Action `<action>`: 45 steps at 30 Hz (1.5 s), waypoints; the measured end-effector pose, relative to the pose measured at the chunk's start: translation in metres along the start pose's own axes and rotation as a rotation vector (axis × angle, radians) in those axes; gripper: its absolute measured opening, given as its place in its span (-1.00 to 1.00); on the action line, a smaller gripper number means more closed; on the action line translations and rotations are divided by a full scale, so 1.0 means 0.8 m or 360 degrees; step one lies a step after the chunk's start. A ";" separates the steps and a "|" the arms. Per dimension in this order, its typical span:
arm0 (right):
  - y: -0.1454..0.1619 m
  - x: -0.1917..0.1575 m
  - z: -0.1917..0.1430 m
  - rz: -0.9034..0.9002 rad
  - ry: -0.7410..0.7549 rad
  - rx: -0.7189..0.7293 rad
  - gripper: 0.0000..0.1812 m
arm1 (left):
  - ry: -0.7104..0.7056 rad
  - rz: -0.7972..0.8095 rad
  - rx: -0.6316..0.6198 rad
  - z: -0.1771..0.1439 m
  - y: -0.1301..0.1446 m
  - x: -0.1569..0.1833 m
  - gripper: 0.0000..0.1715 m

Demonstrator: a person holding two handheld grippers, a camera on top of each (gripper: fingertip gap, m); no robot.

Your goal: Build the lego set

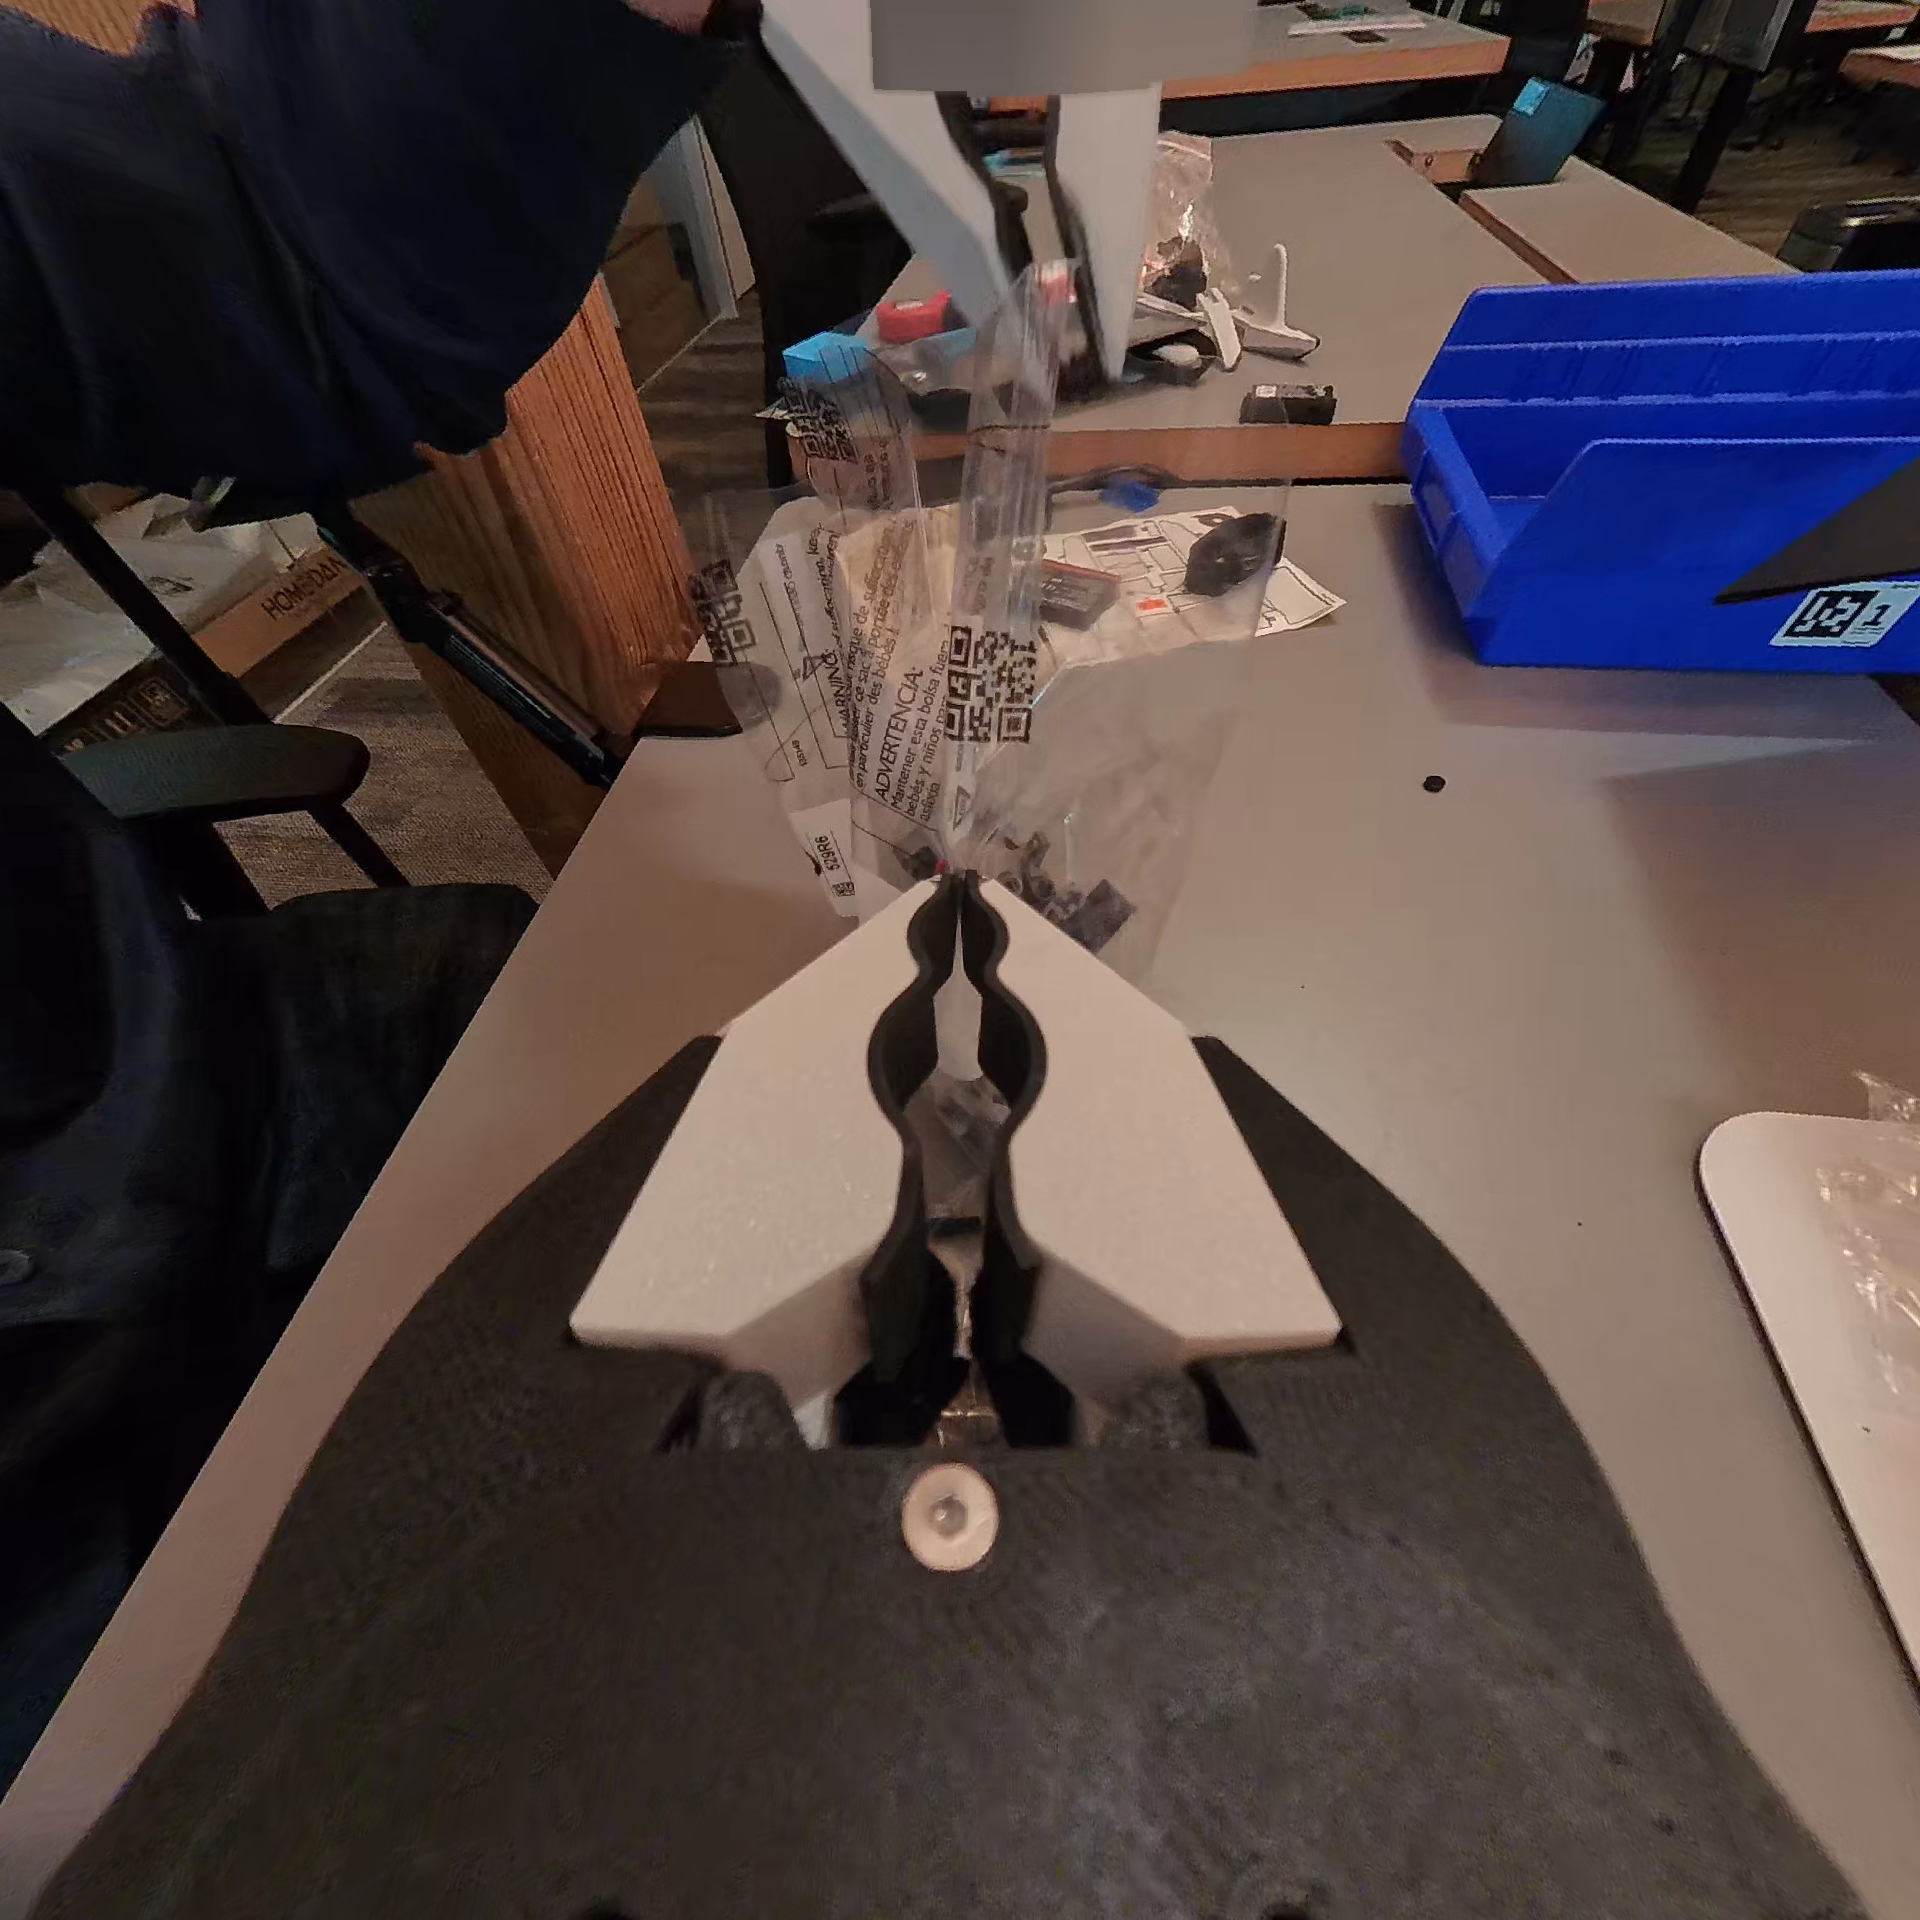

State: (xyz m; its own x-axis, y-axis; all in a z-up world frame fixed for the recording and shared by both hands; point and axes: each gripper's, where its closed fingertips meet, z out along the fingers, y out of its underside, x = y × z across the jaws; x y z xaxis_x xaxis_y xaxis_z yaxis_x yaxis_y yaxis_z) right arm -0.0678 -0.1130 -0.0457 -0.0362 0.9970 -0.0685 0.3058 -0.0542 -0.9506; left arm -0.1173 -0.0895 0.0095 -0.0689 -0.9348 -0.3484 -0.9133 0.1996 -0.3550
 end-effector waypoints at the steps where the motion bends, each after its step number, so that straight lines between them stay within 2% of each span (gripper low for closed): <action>1: 0.000 0.000 0.000 -0.0002 0.0001 0.0001 -1.00 | 0.0035 -0.0010 -0.0013 0.006 0.001 0.004 -0.95; 4: -0.002 -0.002 -0.001 -0.0015 0.0002 -0.0003 -1.00 | -0.0007 -0.0035 -0.0025 0.011 0.007 -0.005 -0.87; 7: -0.001 -0.002 -0.002 -0.0014 -0.0002 -0.0009 -1.00 | -0.0035 -0.0128 0.0105 0.002 0.004 -0.017 -0.64; 9: -0.002 -0.003 -0.003 -0.0018 -0.0001 -0.0007 -1.00 | 0.0006 -0.0169 0.0176 0.003 0.004 -0.015 -0.63; 11: -0.003 -0.003 -0.003 -0.0013 -0.0010 0.0005 -1.00 | -0.0012 -0.0163 0.0105 0.014 0.017 -0.014 -0.62; 12: -0.002 -0.003 -0.003 -0.0011 -0.0010 0.0003 -1.00 | -0.0010 -0.0156 0.0090 0.018 0.021 -0.013 -0.65; 15: -0.001 -0.003 -0.001 -0.0009 -0.0015 0.0000 -1.00 | 0.0040 -0.0138 0.0139 0.017 0.018 -0.004 -0.94; 19: -0.001 -0.003 -0.001 -0.0008 -0.0018 -0.0001 -1.00 | 0.0033 -0.0092 0.0108 0.014 0.018 -0.004 -0.95; 24: 0.000 -0.003 -0.001 -0.0006 -0.0020 0.0000 -1.00 | 0.0005 -0.0007 -0.0049 0.014 0.025 -0.006 -0.95; 25: 0.000 -0.003 -0.001 -0.0009 -0.0021 -0.0002 -1.00 | 0.0022 -0.0001 -0.0075 0.015 0.026 -0.004 -0.87; 26: 0.000 -0.003 -0.001 -0.0011 -0.0022 -0.0004 -1.00 | -0.0002 0.0008 -0.0106 0.016 0.027 -0.007 -0.66; 29: 0.000 -0.003 -0.001 -0.0012 -0.0020 -0.0004 -1.00 | -0.0022 0.0102 -0.0258 0.019 0.037 -0.007 -0.51; 30: 0.000 -0.003 -0.001 -0.0014 -0.0018 -0.0006 -1.00 | -0.0039 0.0118 -0.0265 0.019 0.035 -0.008 -0.52; 34: -0.001 -0.005 -0.001 -0.0021 -0.0019 -0.0008 -1.00 | -0.0013 0.0135 -0.0250 0.014 0.029 -0.005 -0.86; 37: -0.001 -0.005 -0.001 -0.0023 -0.0017 -0.0011 -1.00 | -0.0043 0.0166 -0.0245 0.012 0.028 -0.007 -0.95; 44: -0.001 -0.005 -0.001 -0.0025 -0.0017 -0.0012 -1.00 | -0.0024 0.0237 -0.0321 0.015 0.030 0.002 -0.94; 45: -0.001 -0.005 -0.001 -0.0025 -0.0017 -0.0012 -1.00 | -0.0040 0.0240 -0.0339 0.016 0.030 0.000 -0.73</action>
State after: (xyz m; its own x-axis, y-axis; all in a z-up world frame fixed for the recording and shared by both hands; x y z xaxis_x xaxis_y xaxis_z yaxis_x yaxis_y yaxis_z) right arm -0.0669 -0.1168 -0.0443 -0.0511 0.9971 -0.0569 0.3121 -0.0382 -0.9493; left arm -0.1345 -0.0807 -0.0099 -0.2029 -0.8910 -0.4061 -0.9576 0.2672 -0.1077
